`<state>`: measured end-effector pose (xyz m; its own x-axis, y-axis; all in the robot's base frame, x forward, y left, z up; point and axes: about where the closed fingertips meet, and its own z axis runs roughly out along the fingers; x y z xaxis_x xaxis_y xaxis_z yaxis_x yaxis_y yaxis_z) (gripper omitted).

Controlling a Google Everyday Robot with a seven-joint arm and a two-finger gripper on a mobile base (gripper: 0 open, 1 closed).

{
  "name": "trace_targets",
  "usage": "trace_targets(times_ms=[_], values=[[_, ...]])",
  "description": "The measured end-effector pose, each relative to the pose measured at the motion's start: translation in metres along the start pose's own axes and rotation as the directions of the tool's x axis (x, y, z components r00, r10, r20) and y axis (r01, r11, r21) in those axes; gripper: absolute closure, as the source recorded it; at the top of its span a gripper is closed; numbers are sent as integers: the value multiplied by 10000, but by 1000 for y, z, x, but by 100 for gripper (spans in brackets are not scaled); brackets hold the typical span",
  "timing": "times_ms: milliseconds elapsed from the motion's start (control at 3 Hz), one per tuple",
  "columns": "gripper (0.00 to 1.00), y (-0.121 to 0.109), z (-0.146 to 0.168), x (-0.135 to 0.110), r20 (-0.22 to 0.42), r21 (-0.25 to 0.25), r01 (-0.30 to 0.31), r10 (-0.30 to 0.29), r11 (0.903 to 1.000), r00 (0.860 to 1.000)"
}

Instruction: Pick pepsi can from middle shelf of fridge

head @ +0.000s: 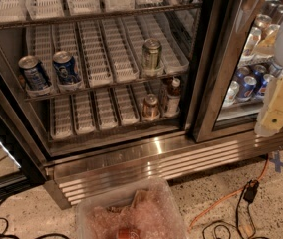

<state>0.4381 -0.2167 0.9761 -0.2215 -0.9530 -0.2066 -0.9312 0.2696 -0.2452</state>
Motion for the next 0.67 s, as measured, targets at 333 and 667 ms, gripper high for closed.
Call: trace_targets(times_ms=[333, 667], values=[[0, 0, 0, 0, 0, 0, 0, 0, 10000, 10000], [0, -2, 4, -5, 353, 137, 90, -95, 9999, 9993]])
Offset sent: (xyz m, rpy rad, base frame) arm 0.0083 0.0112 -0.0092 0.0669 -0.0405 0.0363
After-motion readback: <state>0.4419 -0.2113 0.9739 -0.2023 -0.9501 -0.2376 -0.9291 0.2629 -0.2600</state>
